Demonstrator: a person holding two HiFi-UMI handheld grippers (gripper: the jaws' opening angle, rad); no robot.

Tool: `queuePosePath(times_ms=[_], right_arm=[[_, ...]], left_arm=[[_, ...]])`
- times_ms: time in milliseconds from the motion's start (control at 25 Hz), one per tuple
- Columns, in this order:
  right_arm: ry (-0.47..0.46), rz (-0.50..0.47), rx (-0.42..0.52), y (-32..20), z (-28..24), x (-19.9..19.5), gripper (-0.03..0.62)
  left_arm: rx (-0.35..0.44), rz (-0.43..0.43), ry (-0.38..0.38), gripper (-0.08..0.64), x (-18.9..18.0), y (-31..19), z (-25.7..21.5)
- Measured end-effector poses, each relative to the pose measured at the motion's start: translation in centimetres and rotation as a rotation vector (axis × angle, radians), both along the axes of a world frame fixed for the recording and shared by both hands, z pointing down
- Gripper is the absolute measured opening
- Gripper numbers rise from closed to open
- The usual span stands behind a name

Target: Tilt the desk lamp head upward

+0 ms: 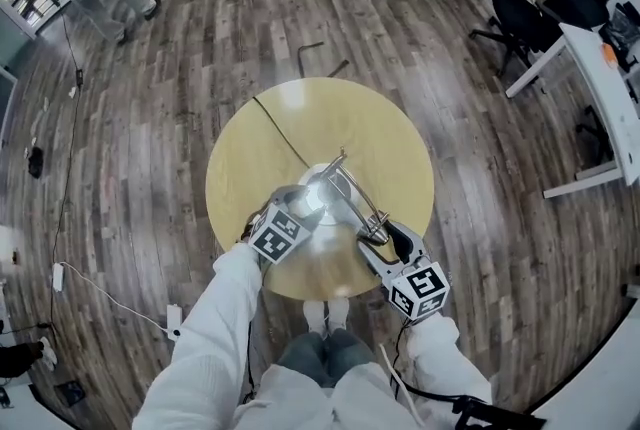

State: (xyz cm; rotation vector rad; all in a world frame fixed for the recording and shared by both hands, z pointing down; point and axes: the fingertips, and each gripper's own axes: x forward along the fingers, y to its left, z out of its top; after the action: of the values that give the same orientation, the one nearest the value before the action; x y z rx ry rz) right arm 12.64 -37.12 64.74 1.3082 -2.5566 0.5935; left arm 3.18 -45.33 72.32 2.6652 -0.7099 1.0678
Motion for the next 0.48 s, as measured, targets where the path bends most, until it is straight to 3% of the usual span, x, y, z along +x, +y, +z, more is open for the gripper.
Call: queuePosePath(times_ms=[360, 480], right_arm=[[-0.092, 0.024, -0.004, -1.1, 0.7, -0.7, 0.284], [-0.088, 0.022, -0.019, -1.3, 0.7, -0.4, 0.281]], left_arm=[[-0.05, 0.008, 0.041, 0.225, 0.7, -1.1, 0.7], [-0.068, 0.01, 0.023, 0.225, 1.0, -1.4, 0.9]])
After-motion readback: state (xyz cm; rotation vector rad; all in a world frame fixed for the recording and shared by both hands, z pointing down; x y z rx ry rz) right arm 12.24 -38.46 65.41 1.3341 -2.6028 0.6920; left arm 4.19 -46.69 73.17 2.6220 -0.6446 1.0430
